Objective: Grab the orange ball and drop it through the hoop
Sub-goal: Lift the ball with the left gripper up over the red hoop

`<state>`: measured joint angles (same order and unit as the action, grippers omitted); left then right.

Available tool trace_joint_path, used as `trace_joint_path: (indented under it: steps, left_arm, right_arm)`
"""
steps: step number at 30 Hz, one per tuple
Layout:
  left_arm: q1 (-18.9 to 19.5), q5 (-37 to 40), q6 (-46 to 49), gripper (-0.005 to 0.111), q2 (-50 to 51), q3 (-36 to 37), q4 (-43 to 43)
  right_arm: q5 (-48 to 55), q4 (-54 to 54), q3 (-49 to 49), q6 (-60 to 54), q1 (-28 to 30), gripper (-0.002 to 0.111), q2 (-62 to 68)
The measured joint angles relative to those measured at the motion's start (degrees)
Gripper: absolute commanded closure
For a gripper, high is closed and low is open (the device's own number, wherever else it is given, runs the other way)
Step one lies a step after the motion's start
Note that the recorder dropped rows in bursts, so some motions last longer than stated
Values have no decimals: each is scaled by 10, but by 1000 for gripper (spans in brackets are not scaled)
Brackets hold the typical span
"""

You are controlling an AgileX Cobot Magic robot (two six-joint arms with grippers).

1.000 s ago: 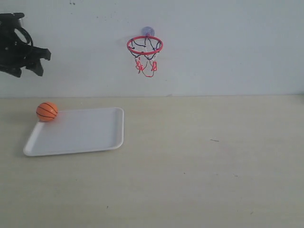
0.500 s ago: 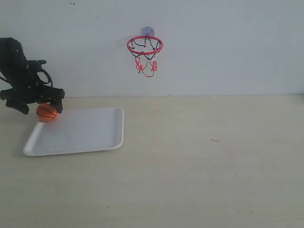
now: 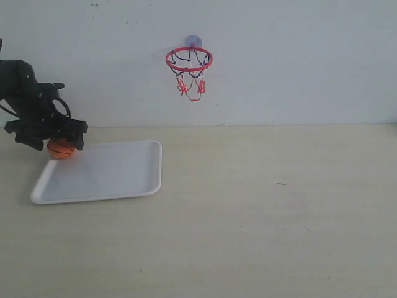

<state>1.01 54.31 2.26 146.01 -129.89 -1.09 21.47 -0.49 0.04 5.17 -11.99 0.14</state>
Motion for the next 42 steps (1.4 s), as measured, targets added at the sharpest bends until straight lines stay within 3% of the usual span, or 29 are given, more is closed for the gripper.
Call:
trace_joint_path:
  steps: [1, 3, 4, 6, 7, 11, 14, 21, 24, 34, 42]
  left_arm:
    - [0, 0, 0, 33, 5, 0, 0]
    - [0, -8, 0, 56, 10, 0, 0]
    - [0, -13, 0, 74, 10, 0, 1]
    - [0, -17, 1, 98, 10, 0, 2]
    - [0, -15, 1, 102, 10, 0, 2]
    - [-5, 3, 1, 103, -12, 0, 1]
    - [-10, 3, 15, 103, -57, 0, -59]
    - [-19, -33, 172, 103, -112, -3, -474]
    - [-42, -72, 246, 103, -116, -3, -585]
    - [-148, -251, 384, 103, -116, -3, -617]
    - [-164, -280, 407, 103, -97, -3, -629]
  right_arm:
    - [0, 0, 0, 0, 0, 108, 0]
    - [0, 0, 0, 0, 0, 108, 0]
    - [0, 0, 0, 0, 0, 108, 0]
    - [0, 0, 0, 0, 0, 108, 0]
    - [0, 0, 0, 0, 0, 108, 0]
    - [0, 0, 0, 0, 0, 108, 0]
    - [0, 0, 0, 0, 0, 108, 0]
    - [0, 0, 0, 0, 0, 108, 0]
    - [0, 0, 0, 0, 0, 108, 0]
    - [0, 0, 0, 0, 0, 108, 0]
    - [0, 0, 0, 0, 0, 108, 0]
